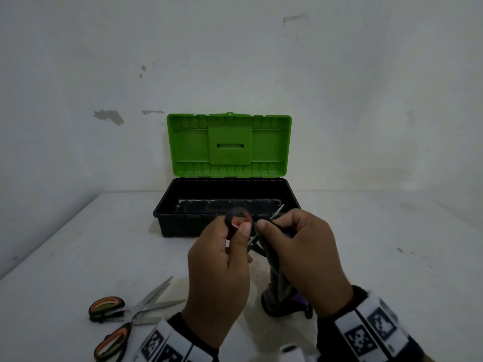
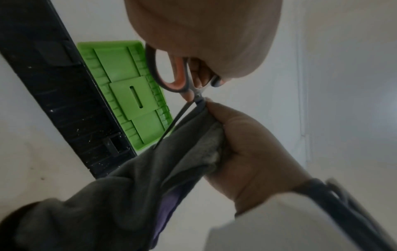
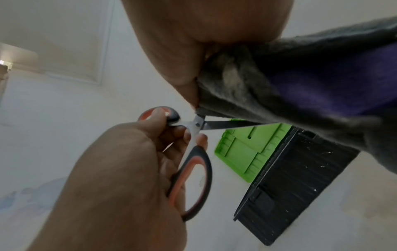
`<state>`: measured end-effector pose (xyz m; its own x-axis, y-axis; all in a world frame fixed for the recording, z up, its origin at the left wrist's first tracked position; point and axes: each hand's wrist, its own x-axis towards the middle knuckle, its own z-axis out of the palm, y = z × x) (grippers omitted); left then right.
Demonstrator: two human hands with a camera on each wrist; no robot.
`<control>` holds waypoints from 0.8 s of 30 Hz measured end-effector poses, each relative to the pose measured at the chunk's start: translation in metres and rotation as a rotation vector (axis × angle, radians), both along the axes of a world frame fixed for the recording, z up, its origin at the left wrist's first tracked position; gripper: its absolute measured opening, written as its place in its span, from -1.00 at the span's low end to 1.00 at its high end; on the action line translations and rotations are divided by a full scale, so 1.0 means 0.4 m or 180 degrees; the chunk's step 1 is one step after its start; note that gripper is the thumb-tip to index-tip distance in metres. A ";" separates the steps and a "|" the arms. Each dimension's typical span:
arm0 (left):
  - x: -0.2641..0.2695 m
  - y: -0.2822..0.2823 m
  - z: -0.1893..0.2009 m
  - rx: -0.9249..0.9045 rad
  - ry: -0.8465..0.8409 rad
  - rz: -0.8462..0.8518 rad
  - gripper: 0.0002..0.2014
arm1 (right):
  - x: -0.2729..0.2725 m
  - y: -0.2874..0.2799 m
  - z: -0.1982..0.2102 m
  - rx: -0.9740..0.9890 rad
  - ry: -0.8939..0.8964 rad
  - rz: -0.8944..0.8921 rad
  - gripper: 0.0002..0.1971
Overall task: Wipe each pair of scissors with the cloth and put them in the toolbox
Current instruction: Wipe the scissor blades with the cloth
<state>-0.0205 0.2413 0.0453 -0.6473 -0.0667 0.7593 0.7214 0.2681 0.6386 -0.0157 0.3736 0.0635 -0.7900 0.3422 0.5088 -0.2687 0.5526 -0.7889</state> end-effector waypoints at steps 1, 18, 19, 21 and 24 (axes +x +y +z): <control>0.002 -0.002 -0.002 -0.0034 0.0077 0.0003 -0.81 | -0.008 0.006 0.004 -0.0036 0.0025 -0.0093 -0.75; 0.010 -0.018 -0.011 -0.0092 0.0331 0.0060 -0.75 | 0.002 0.008 0.025 -0.0268 0.0013 0.0024 -0.74; 0.011 -0.019 -0.011 -0.0095 0.0325 0.0044 -0.75 | 0.000 0.012 0.026 -0.0257 0.0012 0.0007 -0.74; 0.012 -0.016 -0.010 -0.0097 0.0291 0.0019 -0.73 | -0.013 0.029 0.029 -0.0285 0.0059 -0.0125 -0.74; 0.011 -0.015 -0.011 -0.0100 0.0269 0.0072 -0.71 | -0.017 0.033 0.031 -0.0371 0.0137 -0.0193 -0.72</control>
